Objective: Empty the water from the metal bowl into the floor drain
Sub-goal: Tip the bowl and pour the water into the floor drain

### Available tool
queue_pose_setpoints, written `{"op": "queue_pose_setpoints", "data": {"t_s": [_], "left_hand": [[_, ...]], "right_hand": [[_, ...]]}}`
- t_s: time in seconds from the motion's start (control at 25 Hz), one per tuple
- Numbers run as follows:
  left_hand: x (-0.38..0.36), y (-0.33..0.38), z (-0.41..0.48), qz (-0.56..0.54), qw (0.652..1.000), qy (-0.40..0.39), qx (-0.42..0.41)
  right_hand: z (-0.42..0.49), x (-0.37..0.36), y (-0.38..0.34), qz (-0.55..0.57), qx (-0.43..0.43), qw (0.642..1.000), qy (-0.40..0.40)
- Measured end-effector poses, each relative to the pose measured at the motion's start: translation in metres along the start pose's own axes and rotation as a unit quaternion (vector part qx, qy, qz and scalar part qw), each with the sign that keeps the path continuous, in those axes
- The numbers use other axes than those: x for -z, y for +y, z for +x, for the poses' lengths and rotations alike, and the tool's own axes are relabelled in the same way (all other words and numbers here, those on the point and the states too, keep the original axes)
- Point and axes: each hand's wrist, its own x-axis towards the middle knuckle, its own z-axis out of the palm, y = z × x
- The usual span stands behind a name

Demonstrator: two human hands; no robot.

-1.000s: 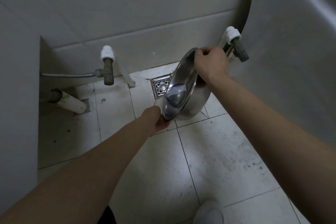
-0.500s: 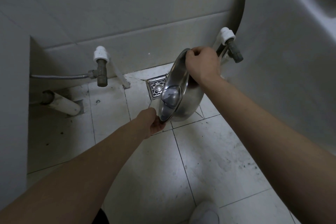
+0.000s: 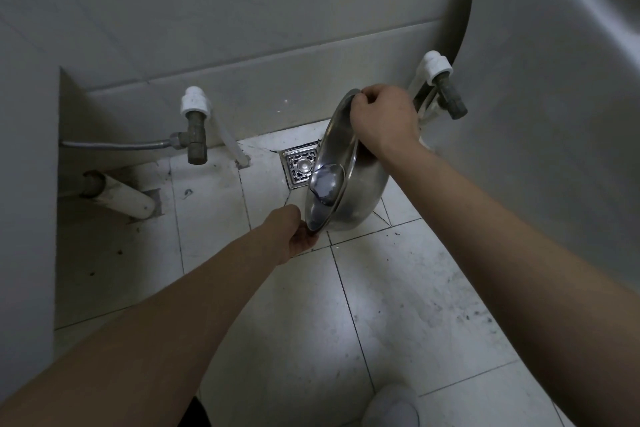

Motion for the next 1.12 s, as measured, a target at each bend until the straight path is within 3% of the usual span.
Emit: {"op": "queue_pose_setpoints", "data": {"t_s": [1.12], "left_hand": [[-0.0082, -0.0054, -0.0038, -0.008, 1.0, -0.014, 0.015]], "right_hand": [[0.0012, -0.0005, -0.0087, -0.058, 0.026, 0.998, -0.014]]}}
